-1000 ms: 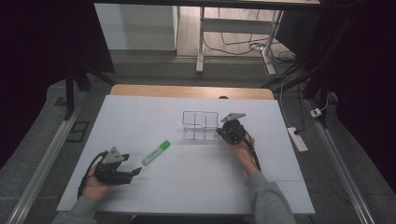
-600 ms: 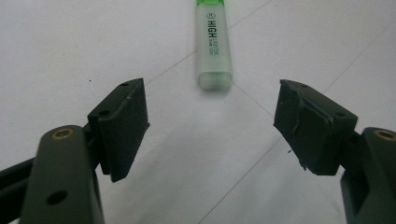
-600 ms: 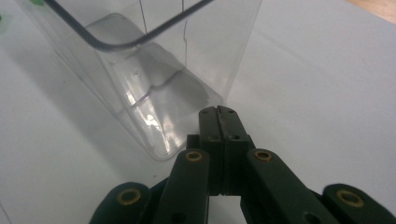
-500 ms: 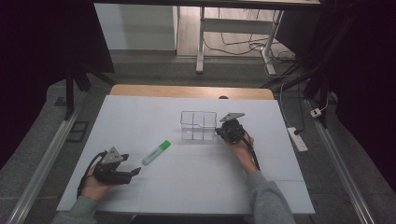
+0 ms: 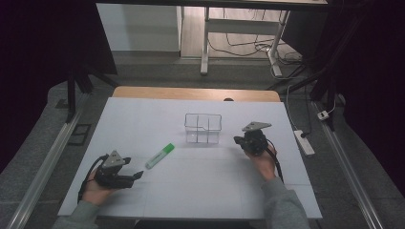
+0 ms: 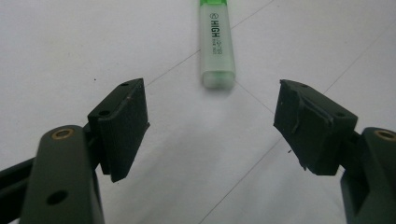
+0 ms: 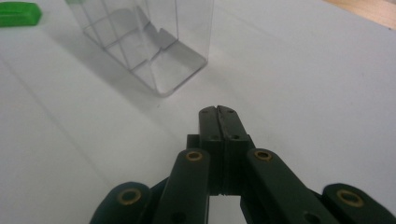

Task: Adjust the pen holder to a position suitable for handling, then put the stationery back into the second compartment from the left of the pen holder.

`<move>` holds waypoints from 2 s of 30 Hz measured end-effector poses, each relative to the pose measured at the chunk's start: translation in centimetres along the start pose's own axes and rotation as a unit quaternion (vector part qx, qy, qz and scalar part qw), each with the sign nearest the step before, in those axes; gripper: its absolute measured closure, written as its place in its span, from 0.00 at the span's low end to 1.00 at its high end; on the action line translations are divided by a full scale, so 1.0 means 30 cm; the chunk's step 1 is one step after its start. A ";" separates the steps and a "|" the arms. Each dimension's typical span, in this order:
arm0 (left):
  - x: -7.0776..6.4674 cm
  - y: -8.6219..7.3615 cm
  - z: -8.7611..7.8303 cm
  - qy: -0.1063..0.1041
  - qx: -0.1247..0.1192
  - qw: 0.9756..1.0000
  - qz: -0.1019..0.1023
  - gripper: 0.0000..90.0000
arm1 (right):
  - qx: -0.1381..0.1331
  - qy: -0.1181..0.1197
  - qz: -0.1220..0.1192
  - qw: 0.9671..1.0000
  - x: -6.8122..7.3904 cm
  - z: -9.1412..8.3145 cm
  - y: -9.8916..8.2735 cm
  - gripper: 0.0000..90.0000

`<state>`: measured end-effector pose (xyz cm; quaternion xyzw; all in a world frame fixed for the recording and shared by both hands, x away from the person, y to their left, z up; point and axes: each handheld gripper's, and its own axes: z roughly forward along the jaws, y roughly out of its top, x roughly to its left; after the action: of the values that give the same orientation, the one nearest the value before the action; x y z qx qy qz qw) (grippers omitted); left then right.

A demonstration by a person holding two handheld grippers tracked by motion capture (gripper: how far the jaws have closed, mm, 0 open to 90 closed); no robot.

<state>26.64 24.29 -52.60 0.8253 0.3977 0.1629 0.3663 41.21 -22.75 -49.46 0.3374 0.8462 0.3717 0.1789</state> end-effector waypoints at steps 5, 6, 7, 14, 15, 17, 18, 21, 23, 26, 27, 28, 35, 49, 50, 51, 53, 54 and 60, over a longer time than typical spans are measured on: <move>0.002 0.000 0.002 0.000 0.002 1.000 0.000 0.29 | 0.003 0.013 -0.010 1.000 0.009 -0.056 -0.058 0.99; 0.002 0.000 0.003 0.000 0.003 1.000 0.001 0.29 | 0.003 0.014 -0.011 1.000 0.011 -0.067 -0.069 0.99; 0.002 0.000 0.003 0.000 0.003 1.000 0.001 0.29 | 0.004 0.016 -0.012 1.000 0.013 -0.078 -0.081 0.99; 0.003 -0.001 -0.001 0.000 -0.002 1.000 -0.002 0.29 | -0.002 0.014 -0.007 1.000 0.028 -0.161 -0.151 0.77; 0.004 -0.001 -0.002 0.000 -0.002 1.000 -0.003 0.29 | -0.005 0.015 -0.002 1.000 0.027 -0.171 -0.161 0.73; 0.002 -0.001 -0.002 0.000 -0.001 1.000 -0.002 0.29 | -0.008 0.013 0.003 1.000 0.024 -0.191 -0.177 0.67; 0.002 -0.001 -0.002 0.000 -0.002 1.000 -0.001 0.29 | -0.009 0.012 0.001 1.000 0.021 -0.209 -0.190 0.62; 0.002 0.000 -0.002 -0.001 -0.002 1.000 -0.002 0.29 | -0.007 0.015 -0.005 1.000 0.020 -0.230 -0.205 0.56; 0.004 0.001 -0.002 -0.001 -0.002 1.000 -0.003 0.29 | -0.005 0.013 -0.006 1.000 0.019 -0.235 -0.210 0.54; 0.008 0.006 -0.004 0.000 -0.003 1.000 -0.004 0.29 | -0.005 0.019 -0.008 1.000 0.020 -0.249 -0.223 0.49; 0.009 0.008 -0.006 0.000 -0.004 1.000 -0.004 0.29 | -0.007 0.018 -0.010 1.000 0.021 -0.253 -0.226 0.47; 0.011 0.010 -0.009 0.000 -0.005 1.000 -0.005 0.29 | -0.008 0.019 -0.011 1.000 0.022 -0.257 -0.229 0.46; 0.022 0.040 -0.031 -0.010 -0.013 1.000 -0.011 0.29 | -0.013 0.024 -0.018 0.999 0.027 -0.273 -0.249 0.41; 0.018 0.094 -0.029 -0.020 -0.001 1.000 -0.005 0.29 | -0.003 0.025 -0.021 0.999 0.024 -0.268 -0.261 0.40; 0.018 0.100 -0.028 -0.021 -0.001 1.000 -0.004 0.29 | -0.002 0.025 -0.022 0.999 0.025 -0.267 -0.261 0.40; 0.017 0.107 -0.026 -0.021 0.000 1.000 -0.002 0.29 | -0.002 0.025 -0.022 0.999 0.025 -0.266 -0.260 0.40; 0.015 0.121 -0.026 -0.022 0.001 1.000 0.004 0.30 | -0.001 0.025 -0.024 0.999 0.027 -0.266 -0.261 0.40; 0.012 0.127 -0.026 -0.023 0.000 1.000 0.005 0.30 | -0.001 0.025 -0.024 0.999 0.027 -0.266 -0.261 0.40; 0.006 0.155 -0.017 -0.027 0.011 1.000 0.010 0.30 | 0.006 0.027 -0.029 0.999 0.032 -0.255 -0.263 0.40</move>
<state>28.98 22.74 -48.84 0.8374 0.3809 0.1398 0.3662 32.84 -29.88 -50.37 0.3036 0.8624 0.3704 0.1642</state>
